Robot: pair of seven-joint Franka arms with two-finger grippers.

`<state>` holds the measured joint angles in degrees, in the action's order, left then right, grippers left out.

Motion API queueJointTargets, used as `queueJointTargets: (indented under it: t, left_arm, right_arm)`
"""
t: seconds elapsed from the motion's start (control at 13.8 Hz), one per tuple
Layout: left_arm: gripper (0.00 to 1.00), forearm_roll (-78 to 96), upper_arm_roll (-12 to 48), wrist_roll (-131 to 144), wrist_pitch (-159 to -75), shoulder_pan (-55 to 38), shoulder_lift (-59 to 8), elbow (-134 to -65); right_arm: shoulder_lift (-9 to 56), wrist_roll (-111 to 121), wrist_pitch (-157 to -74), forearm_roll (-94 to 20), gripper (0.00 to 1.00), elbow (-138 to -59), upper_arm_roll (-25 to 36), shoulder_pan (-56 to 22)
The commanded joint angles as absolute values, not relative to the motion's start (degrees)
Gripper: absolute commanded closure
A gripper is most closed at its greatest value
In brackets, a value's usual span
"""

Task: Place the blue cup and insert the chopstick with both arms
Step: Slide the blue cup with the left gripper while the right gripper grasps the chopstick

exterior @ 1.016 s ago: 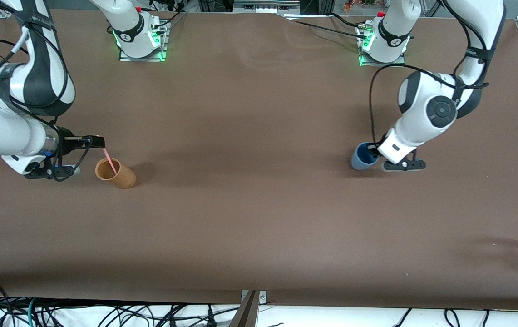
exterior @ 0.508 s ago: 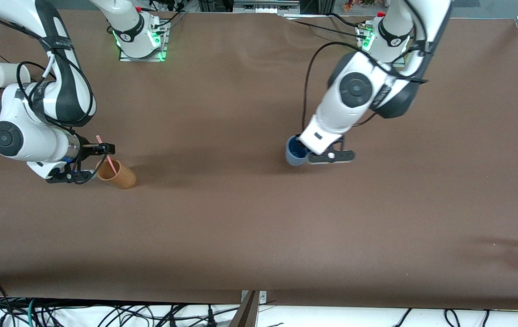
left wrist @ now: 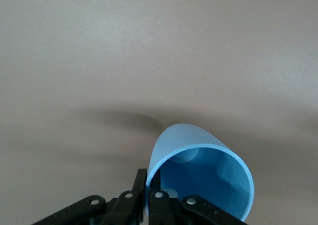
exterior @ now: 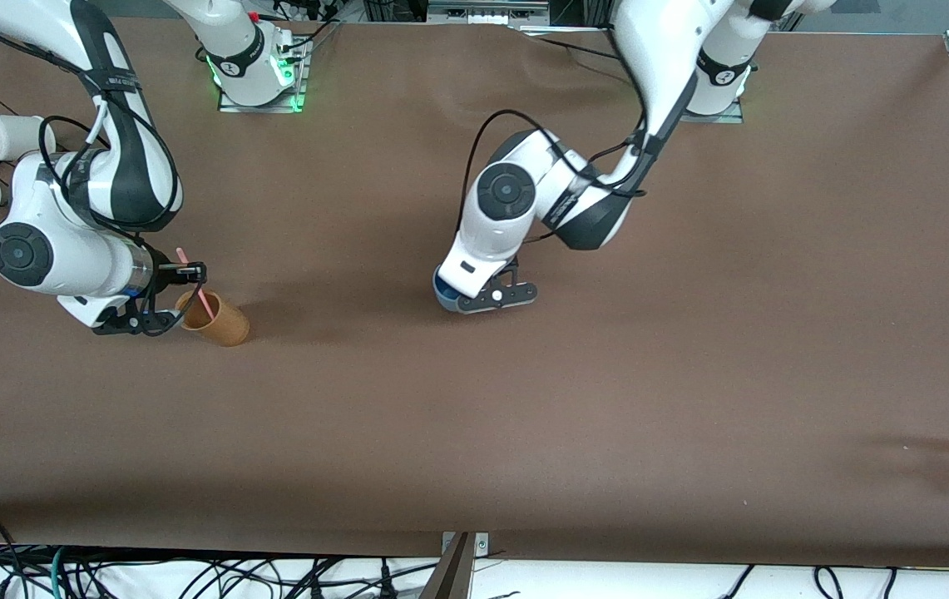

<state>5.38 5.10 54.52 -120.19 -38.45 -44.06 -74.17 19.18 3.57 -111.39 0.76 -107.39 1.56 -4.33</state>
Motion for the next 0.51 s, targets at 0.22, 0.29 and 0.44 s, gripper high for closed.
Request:
queueJointTargets:
  t: [0.22, 0.29, 0.44]
  left_arm:
    - [1.00, 5.98, 3.34, 61.00, -118.04, -41.31, -50.45, -66.18]
    - [1.00, 5.98, 3.34, 61.08, -118.04, -41.31, -50.80, -66.18]
    - [1.00, 5.98, 3.25, 62.57, -118.21, -41.31, -51.50, -66.18]
  right_arm:
    - [18.63, 4.39, -111.88, 0.88, 0.90, -107.93, 1.49, -4.83]
    - [18.55, 4.48, -111.80, 0.97, 0.91, -107.84, 1.49, -4.83]
    - [18.37, 4.48, -111.53, 0.88, 0.93, -107.23, 1.49, -4.83]
